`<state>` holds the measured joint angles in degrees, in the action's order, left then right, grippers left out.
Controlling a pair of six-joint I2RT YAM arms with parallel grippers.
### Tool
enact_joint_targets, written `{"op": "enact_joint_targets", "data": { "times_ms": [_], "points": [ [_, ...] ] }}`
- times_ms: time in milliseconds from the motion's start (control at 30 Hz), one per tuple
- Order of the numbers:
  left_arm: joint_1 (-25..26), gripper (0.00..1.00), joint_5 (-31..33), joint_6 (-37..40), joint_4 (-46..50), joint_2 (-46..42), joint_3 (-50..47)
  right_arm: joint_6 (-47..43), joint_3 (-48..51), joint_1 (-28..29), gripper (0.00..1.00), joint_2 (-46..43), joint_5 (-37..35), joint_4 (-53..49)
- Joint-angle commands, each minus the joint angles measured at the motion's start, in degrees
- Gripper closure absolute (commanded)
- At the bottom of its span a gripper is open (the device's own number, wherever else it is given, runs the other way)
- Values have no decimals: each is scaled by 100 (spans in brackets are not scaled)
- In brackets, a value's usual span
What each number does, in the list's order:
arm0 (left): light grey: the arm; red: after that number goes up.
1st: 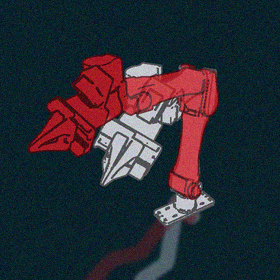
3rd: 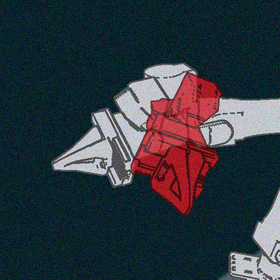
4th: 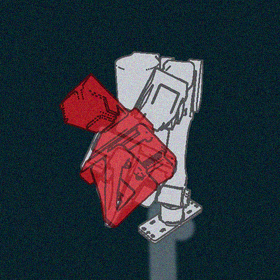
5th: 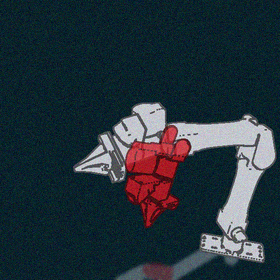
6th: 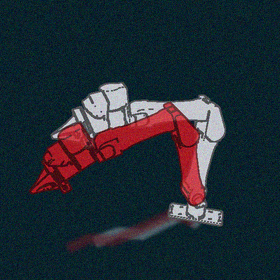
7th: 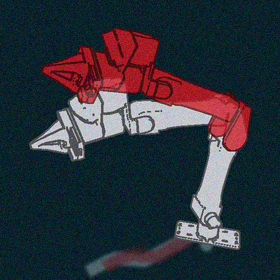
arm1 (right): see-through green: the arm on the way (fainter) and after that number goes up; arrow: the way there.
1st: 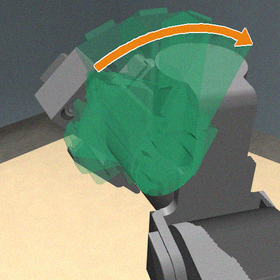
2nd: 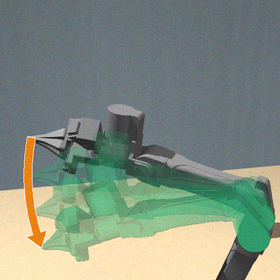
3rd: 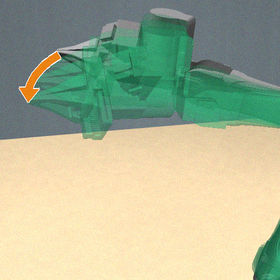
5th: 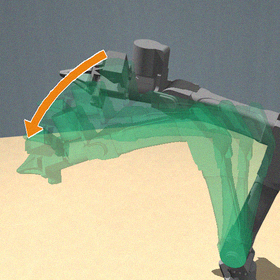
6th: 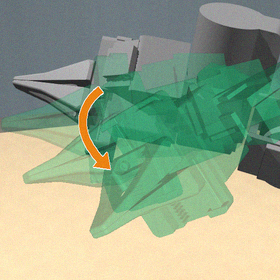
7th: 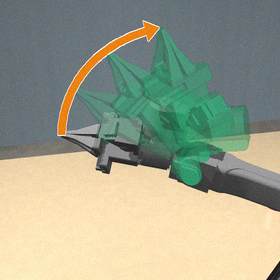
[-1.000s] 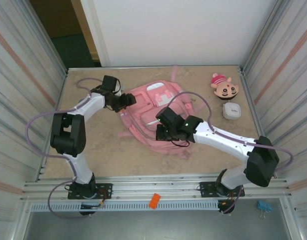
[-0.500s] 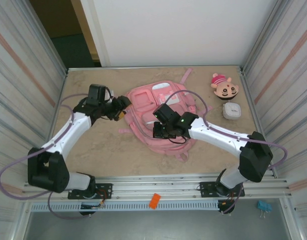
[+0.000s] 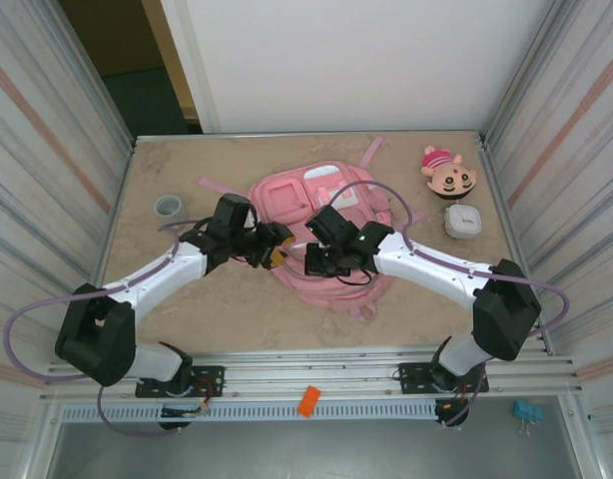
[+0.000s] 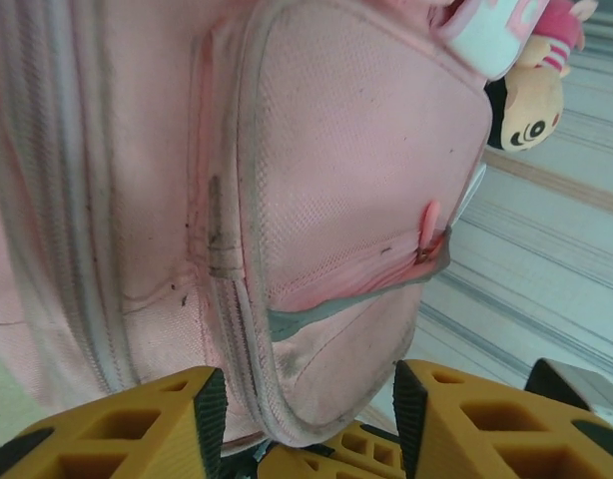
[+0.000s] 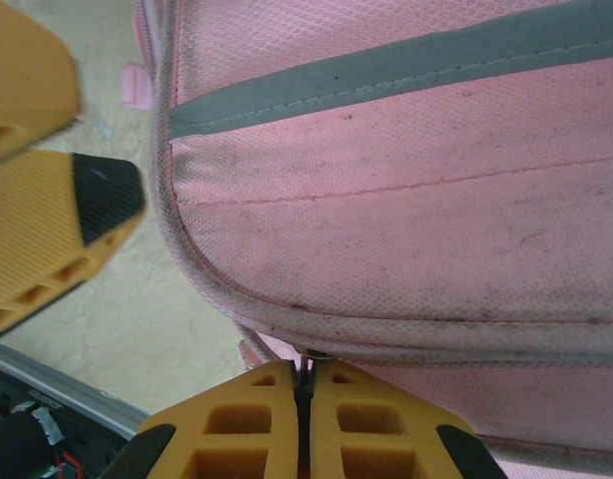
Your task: Pack books, pencil case, and school supplies into a backpack
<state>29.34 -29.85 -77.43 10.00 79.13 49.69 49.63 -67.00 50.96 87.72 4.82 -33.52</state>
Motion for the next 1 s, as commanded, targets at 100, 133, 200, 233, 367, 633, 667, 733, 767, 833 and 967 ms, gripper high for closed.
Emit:
{"op": "enact_joint_targets", "data": {
  "times_ms": [100,133,200,233,367,633,667,733,767,833,967],
  "points": [
    [151,60,-55,-242,-472,353,54,-196,-217,-33,100,-18,104,144],
    [153,63,-63,-220,-466,390,82,-199,-208,-31,100,-31,98,137],
    [135,70,-68,-165,-434,434,111,-212,-204,-41,100,-62,81,118],
    [108,75,-83,-120,-422,456,118,-217,-197,-44,100,-83,81,98],
    [-94,93,-134,265,-87,407,209,-298,-119,-150,100,-247,29,-145],
    [-1139,100,-190,1726,1356,-85,363,-384,513,-942,100,-1166,-181,-872],
    [-1265,100,-247,1837,1433,-127,342,-410,592,-1032,100,-1264,-183,-897],
    [-1496,100,-382,2002,1555,-176,298,-468,700,-1209,100,-1444,-144,-904],
    [-1552,100,-430,2055,1563,-177,281,-479,708,-1243,100,-1502,-116,-867],
    [-1601,100,-469,2139,1601,-168,287,-483,741,-1268,100,-1547,-27,-712],
    [-1605,88,-426,2260,1600,-237,334,-484,774,-1207,100,-1481,195,-419]
  ]
}}
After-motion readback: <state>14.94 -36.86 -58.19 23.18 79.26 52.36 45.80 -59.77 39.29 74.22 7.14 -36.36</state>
